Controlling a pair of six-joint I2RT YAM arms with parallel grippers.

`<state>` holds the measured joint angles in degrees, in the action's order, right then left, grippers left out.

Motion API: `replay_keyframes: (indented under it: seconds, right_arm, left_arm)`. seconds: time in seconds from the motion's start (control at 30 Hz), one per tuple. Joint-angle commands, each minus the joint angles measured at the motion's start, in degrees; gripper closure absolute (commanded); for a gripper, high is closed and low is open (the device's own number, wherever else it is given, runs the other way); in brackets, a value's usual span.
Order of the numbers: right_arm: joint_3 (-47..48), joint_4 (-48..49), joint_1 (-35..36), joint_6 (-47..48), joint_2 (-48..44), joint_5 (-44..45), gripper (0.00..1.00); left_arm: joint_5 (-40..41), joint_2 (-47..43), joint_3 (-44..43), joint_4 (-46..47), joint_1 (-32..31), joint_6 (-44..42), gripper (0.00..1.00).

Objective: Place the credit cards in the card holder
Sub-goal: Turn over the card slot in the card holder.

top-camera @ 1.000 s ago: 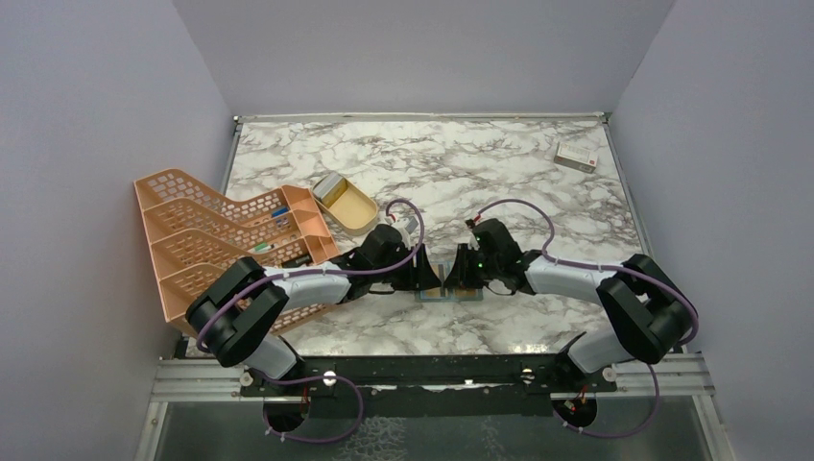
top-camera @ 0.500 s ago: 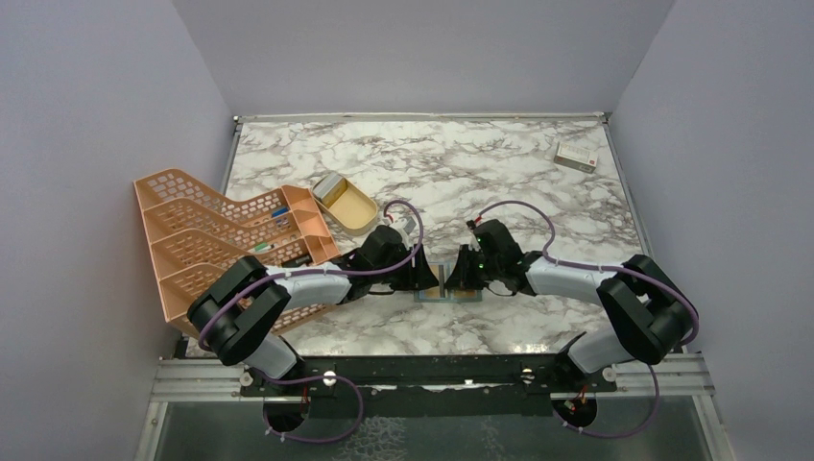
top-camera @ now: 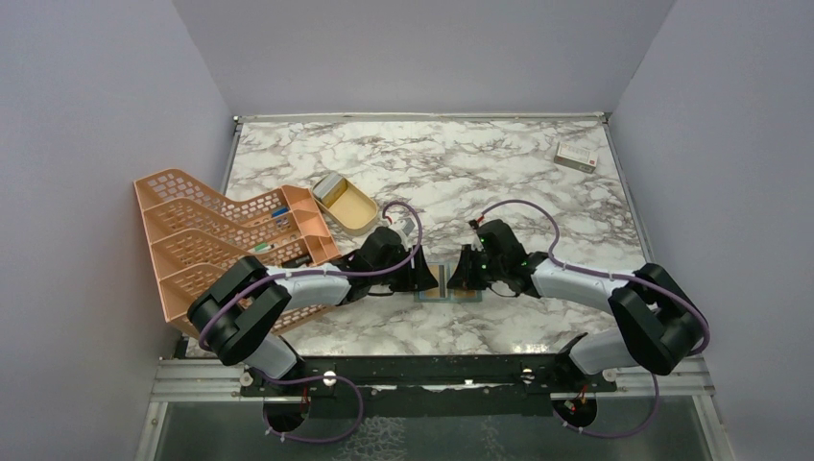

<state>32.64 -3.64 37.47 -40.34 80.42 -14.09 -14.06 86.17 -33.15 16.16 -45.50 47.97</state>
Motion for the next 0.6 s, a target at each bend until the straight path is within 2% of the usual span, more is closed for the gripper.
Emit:
replay_keyframes:
  seconds: [0.0, 0.57]
  right_arm:
    - [0.9, -2.2, 0.4, 1.0, -1.3, 2.5, 0.96]
    - [0.9, 0.9, 0.4, 0.3, 1.7, -0.9, 0.95]
  left_arm:
    - [-0.2, -0.1, 0.8, 1.5, -0.3, 0.5, 0.43]
    - [-1.1, 1.4, 0.8, 3.5, -0.7, 1.5, 0.43]
